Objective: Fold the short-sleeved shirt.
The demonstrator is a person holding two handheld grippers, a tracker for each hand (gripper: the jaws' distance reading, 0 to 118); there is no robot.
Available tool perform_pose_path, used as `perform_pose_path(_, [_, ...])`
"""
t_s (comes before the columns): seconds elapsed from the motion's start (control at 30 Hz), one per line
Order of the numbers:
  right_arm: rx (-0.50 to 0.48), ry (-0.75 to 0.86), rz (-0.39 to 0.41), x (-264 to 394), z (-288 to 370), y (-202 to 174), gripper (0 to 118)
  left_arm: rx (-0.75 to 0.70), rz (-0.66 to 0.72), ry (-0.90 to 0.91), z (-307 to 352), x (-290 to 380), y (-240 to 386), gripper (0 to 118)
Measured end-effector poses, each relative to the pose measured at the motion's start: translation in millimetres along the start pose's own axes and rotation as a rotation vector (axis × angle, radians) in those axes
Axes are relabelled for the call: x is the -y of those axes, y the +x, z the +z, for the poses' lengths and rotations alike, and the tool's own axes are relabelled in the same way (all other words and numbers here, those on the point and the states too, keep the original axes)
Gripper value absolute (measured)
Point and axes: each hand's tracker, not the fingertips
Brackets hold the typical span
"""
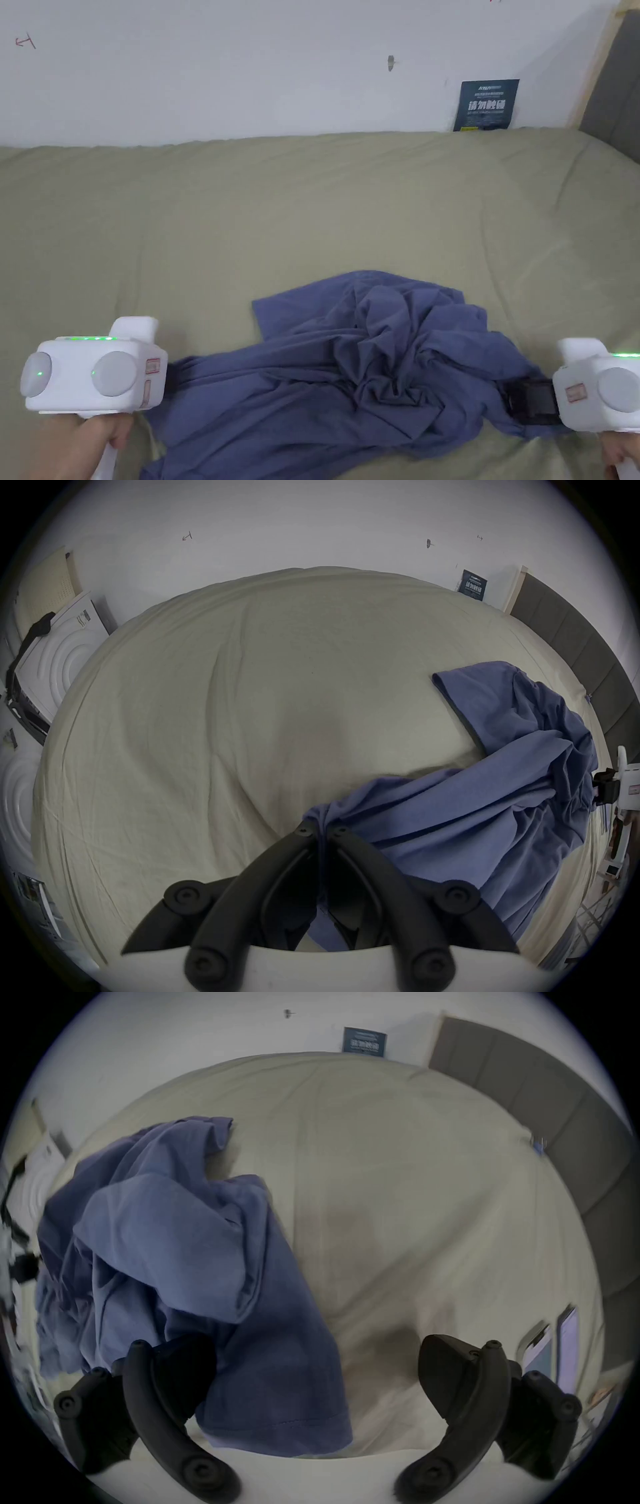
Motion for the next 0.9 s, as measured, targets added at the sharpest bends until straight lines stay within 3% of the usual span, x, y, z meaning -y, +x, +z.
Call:
perform_pose_path(0.03, [-0.003,0.006,-0.007,-0.8,3.9,2.8,104,-0.001,-0.004,0.000,-0.3,-0.1,-0.9,0])
perform_pose_path(0.07, [0.000,0.013,0.019,-0.4,7.9,2.9,87,-0.002,-0.009,-0.001,-0.5,-0.3,-0.3,0])
perform_pose_path(0.1, [-0.009,0.023,0.048,-0.1,18.1,1.1,87,-0.005,-0.013,-0.004,-0.5,-1.2,0.7,0])
perform_pose_path(0.13, [-0.002,0.052,0.084,-1.1,27.3,0.9,79,-0.009,-0.015,-0.011,0.0,-2.8,2.0,0])
perform_pose_path(0.17, [0.003,0.086,0.117,-1.3,35.0,1.1,52,-0.013,-0.015,-0.014,5.2,-2.9,4.0,0])
perform_pose_path(0.2, [0.035,0.128,0.138,-0.6,40.7,1.0,2,-0.016,-0.017,-0.019,8.2,-4.0,4.9,0])
perform_pose_path(0.3, [-0.022,0.130,0.080,-4.8,52.5,13.1,2,-0.036,-0.015,-0.020,22.9,-5.3,2.7,0])
perform_pose_path(0.63, [0.031,0.338,0.079,-13.5,176.3,47.2,2,-0.148,0.042,0.148,143.6,-21.1,-35.9,0])
perform_pose_path(0.9, [0.087,0.514,0.122,-35.1,274.7,62.9,2,-0.216,0.096,0.308,253.2,-34.4,-73.7,0])
